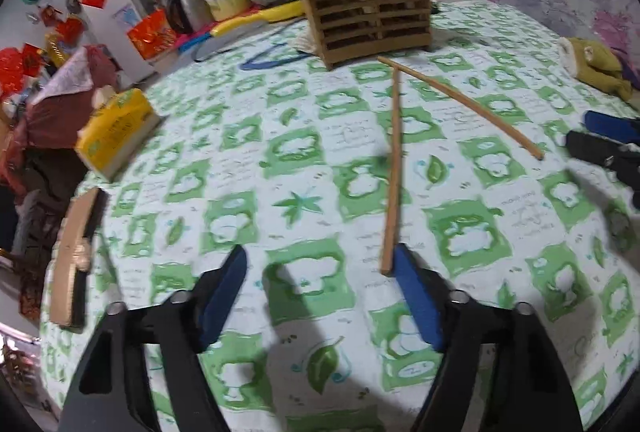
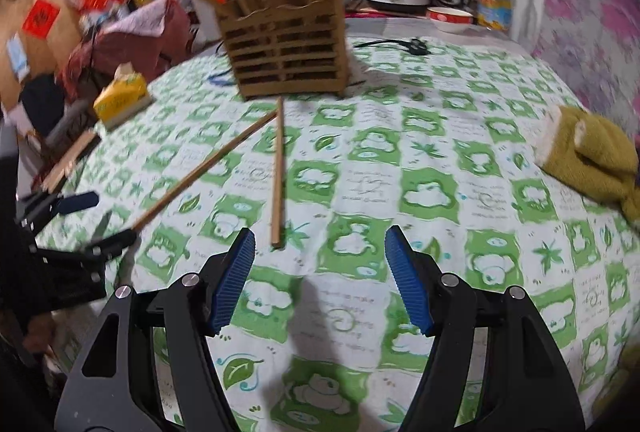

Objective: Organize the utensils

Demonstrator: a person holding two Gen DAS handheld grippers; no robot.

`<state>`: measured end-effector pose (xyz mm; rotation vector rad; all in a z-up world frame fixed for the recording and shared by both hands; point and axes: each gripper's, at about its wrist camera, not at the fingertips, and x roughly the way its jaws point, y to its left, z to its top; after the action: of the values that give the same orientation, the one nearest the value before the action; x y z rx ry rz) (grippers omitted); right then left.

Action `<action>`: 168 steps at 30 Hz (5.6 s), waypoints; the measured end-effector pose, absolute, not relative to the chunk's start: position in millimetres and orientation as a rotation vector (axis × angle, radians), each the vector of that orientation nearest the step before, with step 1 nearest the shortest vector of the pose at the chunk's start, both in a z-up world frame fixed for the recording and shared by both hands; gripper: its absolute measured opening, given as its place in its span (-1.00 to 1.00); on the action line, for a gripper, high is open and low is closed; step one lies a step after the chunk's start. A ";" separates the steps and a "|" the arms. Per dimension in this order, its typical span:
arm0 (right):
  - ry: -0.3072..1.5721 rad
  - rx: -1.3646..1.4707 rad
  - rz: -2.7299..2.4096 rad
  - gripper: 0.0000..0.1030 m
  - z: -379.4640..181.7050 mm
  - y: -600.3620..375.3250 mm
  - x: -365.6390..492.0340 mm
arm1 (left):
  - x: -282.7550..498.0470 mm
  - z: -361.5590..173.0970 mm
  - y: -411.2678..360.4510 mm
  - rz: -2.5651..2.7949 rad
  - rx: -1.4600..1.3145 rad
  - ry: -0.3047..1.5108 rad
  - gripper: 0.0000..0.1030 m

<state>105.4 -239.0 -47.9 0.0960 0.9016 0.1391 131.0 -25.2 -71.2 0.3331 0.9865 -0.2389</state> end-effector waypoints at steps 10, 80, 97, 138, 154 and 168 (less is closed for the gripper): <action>0.976 -0.009 0.211 -0.18 -58.8 -208.1 121.1 | 127.5 -73.9 -36.6 -0.414 0.298 1.002 -0.80; 0.366 0.088 0.036 0.04 181.6 -228.3 173.7 | 224.4 186.3 -23.7 -0.201 -0.022 0.510 0.89; 0.377 0.181 -0.096 0.65 95.5 -240.8 168.7 | 197.6 106.9 -25.7 0.016 0.002 0.404 0.89; 0.525 0.120 -0.132 0.80 26.3 -224.7 177.7 | 205.9 35.6 -41.5 0.022 0.113 0.524 0.89; 0.517 0.115 -0.132 0.81 27.3 -223.5 174.3 | 203.5 35.4 -44.6 0.001 0.105 0.535 0.89; 0.517 0.115 -0.131 0.82 27.9 -224.0 174.8 | 205.7 34.5 -43.7 0.002 0.101 0.545 0.89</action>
<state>174.8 -224.0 27.9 0.1152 0.5172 -0.1310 205.7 -43.7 34.5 0.1011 0.5449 0.0020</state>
